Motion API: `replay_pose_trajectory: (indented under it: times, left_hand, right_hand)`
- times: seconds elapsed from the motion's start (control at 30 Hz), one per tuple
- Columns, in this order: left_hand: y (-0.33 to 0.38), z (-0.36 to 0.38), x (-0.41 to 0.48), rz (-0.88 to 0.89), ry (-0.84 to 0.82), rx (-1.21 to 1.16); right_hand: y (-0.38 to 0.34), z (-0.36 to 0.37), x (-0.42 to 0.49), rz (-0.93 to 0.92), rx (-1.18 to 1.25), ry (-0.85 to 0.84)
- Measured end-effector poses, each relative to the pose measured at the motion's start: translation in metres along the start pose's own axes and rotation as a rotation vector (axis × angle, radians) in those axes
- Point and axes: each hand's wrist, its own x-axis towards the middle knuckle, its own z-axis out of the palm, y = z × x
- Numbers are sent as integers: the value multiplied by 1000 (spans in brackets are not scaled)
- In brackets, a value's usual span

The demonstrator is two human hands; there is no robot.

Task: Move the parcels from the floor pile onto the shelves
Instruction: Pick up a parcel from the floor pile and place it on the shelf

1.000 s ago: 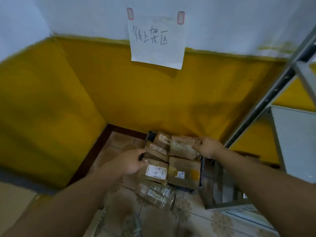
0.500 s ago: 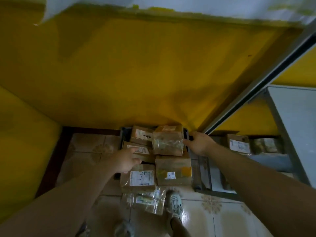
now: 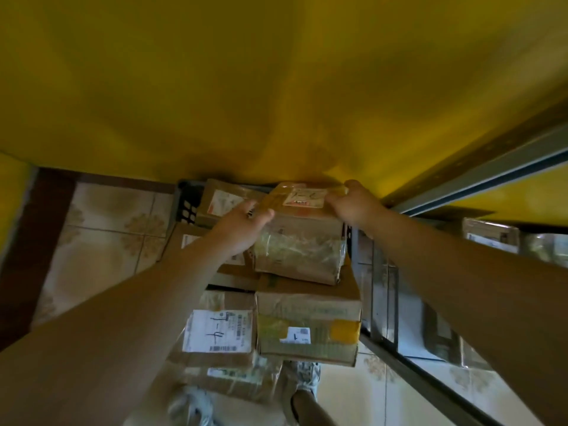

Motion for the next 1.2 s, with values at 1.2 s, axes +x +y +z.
replay_pose_trajectory:
  times: [1.2]
  left_hand:
    - [1, -73, -231, 366, 215, -410]
  right_hand:
    - [-50, -4, -228, -237, 693, 50]
